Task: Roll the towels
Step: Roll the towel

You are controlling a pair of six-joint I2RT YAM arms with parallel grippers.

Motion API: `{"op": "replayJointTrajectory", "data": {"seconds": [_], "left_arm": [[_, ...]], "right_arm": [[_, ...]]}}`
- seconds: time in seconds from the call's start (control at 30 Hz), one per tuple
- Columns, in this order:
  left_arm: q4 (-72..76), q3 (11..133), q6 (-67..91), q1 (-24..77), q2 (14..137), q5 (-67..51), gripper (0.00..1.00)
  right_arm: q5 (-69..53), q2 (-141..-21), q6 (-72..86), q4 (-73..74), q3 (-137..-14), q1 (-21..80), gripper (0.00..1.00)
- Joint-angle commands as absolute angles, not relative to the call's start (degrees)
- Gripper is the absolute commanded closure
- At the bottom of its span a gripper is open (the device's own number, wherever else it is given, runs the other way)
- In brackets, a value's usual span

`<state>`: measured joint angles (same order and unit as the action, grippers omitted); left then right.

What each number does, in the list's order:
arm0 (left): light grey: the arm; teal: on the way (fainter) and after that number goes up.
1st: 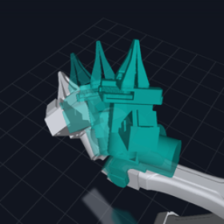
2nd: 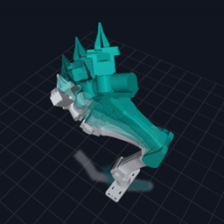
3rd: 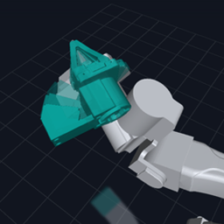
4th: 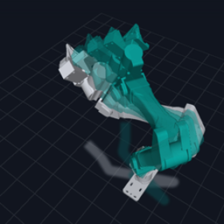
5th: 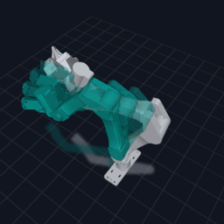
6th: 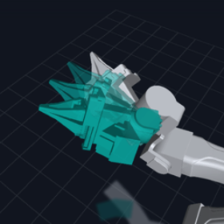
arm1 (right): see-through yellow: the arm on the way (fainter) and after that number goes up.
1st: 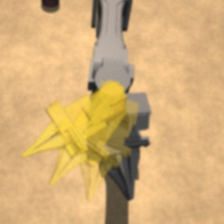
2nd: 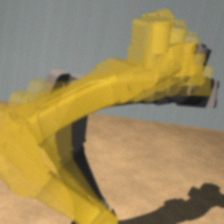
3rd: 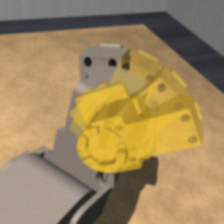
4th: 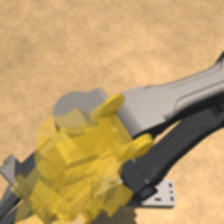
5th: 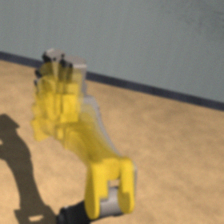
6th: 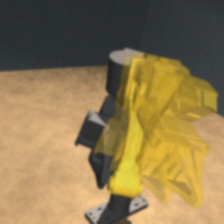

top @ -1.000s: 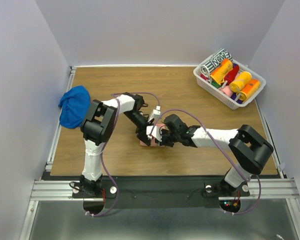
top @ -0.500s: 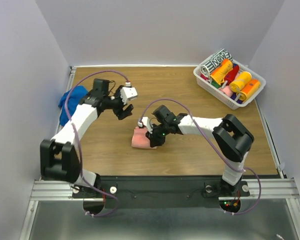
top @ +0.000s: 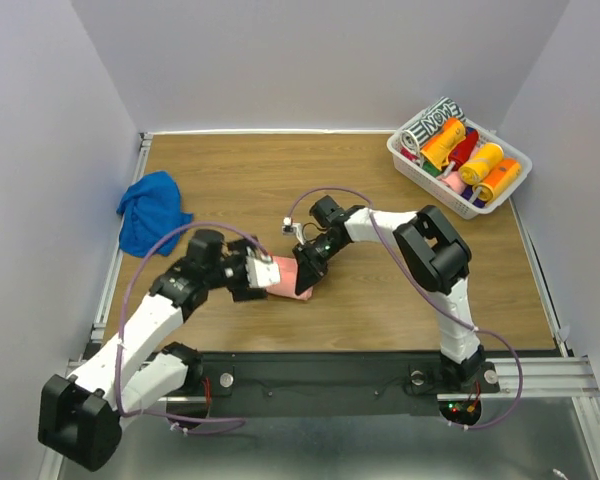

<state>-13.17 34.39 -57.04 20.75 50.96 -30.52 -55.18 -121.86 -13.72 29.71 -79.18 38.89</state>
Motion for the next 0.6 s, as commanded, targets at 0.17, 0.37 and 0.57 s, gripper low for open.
{"op": "replayJointTrajectory", "data": {"seconds": [0.17,0.37,0.57], "left_arm": [[-11.19,26.37,-69.52,39.1,49.12,-19.53,0.04],[-5.02,27.33,-71.1,43.24,56.42,-17.49,0.03],[1.82,26.28,-72.6,45.17,62.39,-15.56,0.03]], "right_arm": [[-64.85,-133.05,-13.71,43.14,-83.23,35.07,0.99],[-65.92,-136.58,-18.89,50.27,-87.62,34.98,0.98],[-65.3,-137.9,-19.78,52.03,-89.3,34.98,0.96]]}}
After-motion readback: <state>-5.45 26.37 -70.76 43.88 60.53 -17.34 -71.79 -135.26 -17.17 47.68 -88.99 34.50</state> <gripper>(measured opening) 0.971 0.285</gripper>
